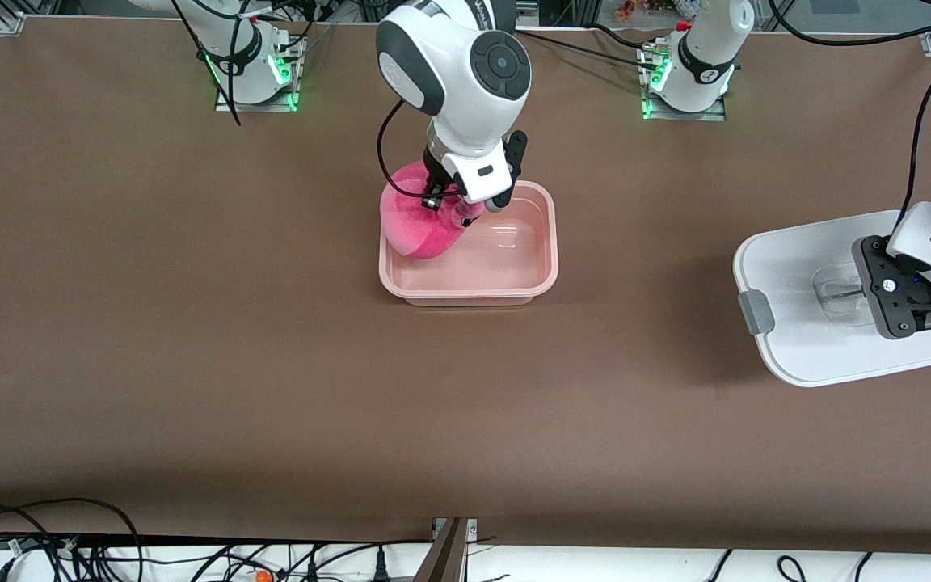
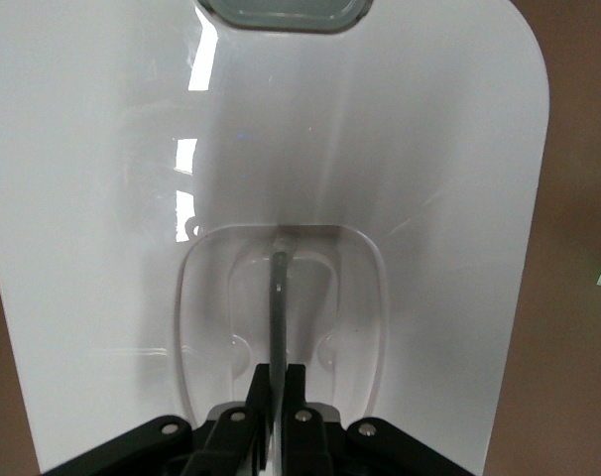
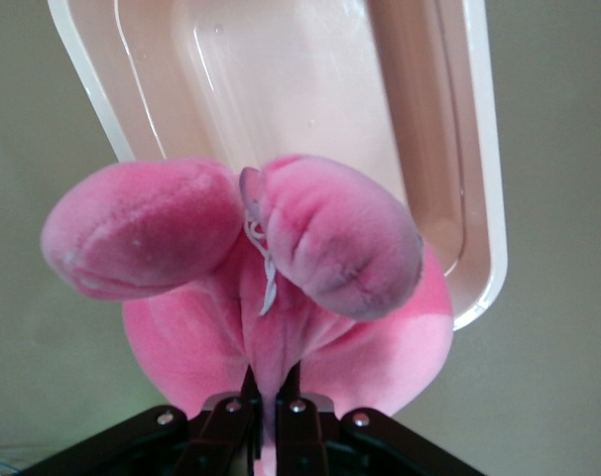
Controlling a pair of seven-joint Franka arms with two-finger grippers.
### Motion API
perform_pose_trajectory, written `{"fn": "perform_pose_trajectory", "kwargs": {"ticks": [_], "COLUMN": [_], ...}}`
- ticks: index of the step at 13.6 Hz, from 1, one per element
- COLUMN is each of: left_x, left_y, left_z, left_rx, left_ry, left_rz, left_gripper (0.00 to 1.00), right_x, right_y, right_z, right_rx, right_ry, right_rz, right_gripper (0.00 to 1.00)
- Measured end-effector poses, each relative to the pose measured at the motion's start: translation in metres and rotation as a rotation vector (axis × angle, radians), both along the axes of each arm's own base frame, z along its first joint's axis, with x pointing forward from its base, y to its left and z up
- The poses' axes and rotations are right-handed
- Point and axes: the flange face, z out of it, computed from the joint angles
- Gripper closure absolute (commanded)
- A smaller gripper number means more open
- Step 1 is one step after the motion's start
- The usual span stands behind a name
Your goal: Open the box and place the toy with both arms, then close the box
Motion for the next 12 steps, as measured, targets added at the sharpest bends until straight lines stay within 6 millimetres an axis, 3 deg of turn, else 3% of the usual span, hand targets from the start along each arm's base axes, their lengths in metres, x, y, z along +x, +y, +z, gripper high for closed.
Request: {"fn": "perform_pose_trajectory", "kwargs": {"ticks": [6, 12], "left_x": [0.0, 0.0], "left_y": [0.0, 0.0], "left_z": [0.0, 0.0], "left_rx": [0.0, 0.0], "left_ry": [0.0, 0.001], "left_rz": [0.0, 0.0], "left_gripper": [1.0, 1.0], "right_x": [-0.016, -0.024], "right_y": [0.036, 0.065], "right_z": [-0.065, -0.122], "right_rx": [-0.097, -0.077], "right_ry": [-0.069, -0.136], "right_rz": [0.104, 0.075], "right_gripper": [1.0, 1.0]}}
